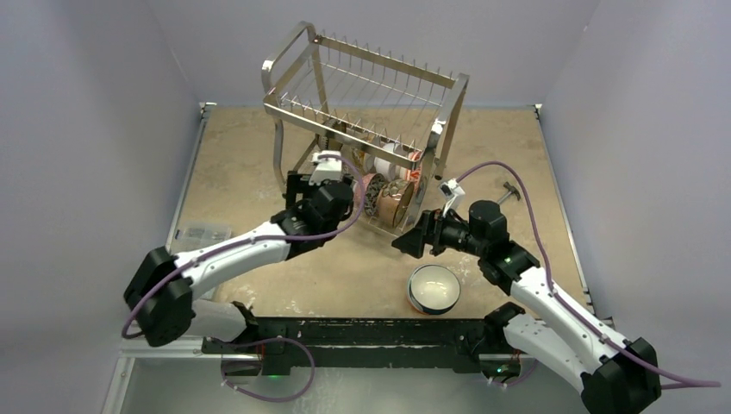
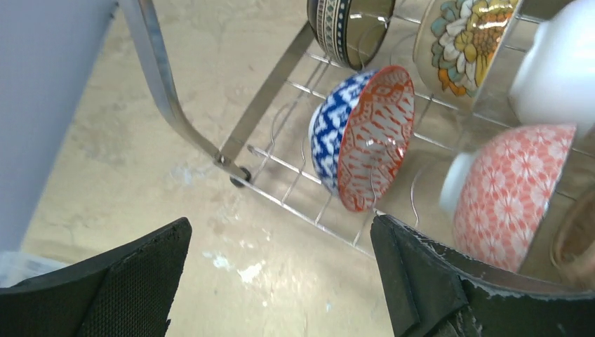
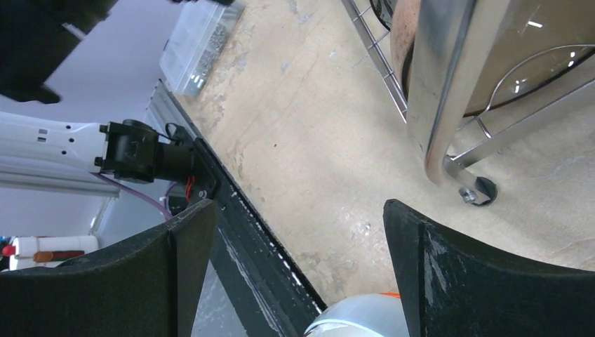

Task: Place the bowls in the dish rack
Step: Pick up the bowl from the center of the board.

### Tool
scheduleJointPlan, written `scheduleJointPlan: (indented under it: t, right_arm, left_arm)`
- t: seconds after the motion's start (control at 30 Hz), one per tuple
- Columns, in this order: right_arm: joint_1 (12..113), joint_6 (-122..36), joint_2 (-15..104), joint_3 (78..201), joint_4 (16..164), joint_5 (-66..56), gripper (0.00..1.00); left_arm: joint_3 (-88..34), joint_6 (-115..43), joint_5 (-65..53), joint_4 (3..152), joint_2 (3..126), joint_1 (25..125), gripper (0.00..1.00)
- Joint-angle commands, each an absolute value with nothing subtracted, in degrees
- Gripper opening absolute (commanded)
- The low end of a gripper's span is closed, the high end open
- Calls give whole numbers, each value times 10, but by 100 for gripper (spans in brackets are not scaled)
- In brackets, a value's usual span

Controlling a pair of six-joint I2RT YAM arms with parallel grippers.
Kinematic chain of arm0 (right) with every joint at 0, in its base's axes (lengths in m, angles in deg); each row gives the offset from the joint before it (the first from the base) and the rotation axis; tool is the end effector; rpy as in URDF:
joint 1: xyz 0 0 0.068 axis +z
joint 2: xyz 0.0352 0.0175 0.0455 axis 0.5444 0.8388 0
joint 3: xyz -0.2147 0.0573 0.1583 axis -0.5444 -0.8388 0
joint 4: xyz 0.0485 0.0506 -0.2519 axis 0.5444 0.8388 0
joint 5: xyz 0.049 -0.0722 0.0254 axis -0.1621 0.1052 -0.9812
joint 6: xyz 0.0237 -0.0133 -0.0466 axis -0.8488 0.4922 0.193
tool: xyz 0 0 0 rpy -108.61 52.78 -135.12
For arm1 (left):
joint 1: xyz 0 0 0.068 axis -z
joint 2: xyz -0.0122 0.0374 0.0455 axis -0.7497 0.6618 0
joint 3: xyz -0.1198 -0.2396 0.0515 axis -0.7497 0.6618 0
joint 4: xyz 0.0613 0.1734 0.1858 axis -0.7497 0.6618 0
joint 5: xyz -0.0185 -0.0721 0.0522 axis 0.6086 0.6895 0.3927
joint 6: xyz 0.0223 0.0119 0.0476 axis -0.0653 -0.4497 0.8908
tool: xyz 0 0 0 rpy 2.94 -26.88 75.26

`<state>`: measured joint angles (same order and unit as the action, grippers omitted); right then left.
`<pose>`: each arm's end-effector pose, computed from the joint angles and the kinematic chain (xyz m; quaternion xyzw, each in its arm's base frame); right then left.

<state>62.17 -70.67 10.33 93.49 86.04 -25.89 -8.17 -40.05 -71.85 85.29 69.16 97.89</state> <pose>0.1613 0.1097 0.2646 -0.1180 0.7696 0.4801 0.4040 0.2178 -0.2073 0.2638 0.0047 0.8044 0.1325 0.5791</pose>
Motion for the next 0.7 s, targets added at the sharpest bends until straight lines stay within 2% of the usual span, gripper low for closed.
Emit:
scheduleJointPlan:
  t: [0.0,0.17,0.3,0.43,0.67]
  right_arm:
    - [623,-693,86,954,883,-238,91]
    - [623,-691,72,967,923,-219,91]
    - [623,-689,53,977,964,-202,92]
    - [623,-697,29,993,1033,-170,91]
    - [623,-769,-12,1058,1250,-22,92]
  left_arm:
    - [-34,-560,-603,966,604,981,98]
    - [36,-672,-468,994,512,988,99]
    - [81,-722,-367,952,478,1022,98]
    - [92,-762,-319,888,510,1088,98]
    - [36,-763,-329,850,611,1177,98]
